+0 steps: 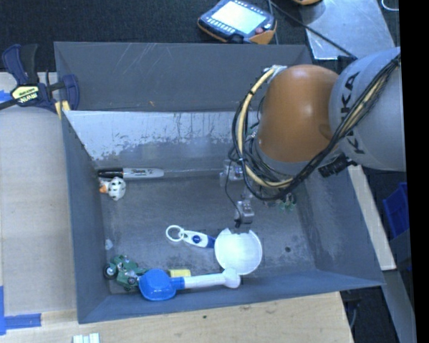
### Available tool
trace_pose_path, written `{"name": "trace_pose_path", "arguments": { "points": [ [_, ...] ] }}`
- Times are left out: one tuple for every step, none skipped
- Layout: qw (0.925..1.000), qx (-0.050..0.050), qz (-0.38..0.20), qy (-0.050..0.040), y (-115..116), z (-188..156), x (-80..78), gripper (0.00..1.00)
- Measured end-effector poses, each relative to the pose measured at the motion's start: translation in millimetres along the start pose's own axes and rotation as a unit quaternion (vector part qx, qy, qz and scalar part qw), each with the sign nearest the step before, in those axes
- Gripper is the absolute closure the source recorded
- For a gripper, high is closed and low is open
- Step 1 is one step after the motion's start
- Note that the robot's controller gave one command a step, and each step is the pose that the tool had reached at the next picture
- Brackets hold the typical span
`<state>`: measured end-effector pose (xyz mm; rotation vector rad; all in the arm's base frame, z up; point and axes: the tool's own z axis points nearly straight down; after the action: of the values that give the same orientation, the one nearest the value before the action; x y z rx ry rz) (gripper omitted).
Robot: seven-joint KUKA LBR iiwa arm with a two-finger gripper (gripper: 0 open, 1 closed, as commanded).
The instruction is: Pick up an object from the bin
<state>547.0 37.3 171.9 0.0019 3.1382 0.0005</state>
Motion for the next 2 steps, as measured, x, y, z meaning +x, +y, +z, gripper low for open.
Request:
{"name": "trace_pose_path", "arguments": {
  "points": [
    [0.971, 0.0, -0.239, 0.001, 8, 103, 21.1, 0.0],
    [0.9802, 0.001, -0.198, 0.0001, -80, 101, 46.3, 0.0]
  ]
}}
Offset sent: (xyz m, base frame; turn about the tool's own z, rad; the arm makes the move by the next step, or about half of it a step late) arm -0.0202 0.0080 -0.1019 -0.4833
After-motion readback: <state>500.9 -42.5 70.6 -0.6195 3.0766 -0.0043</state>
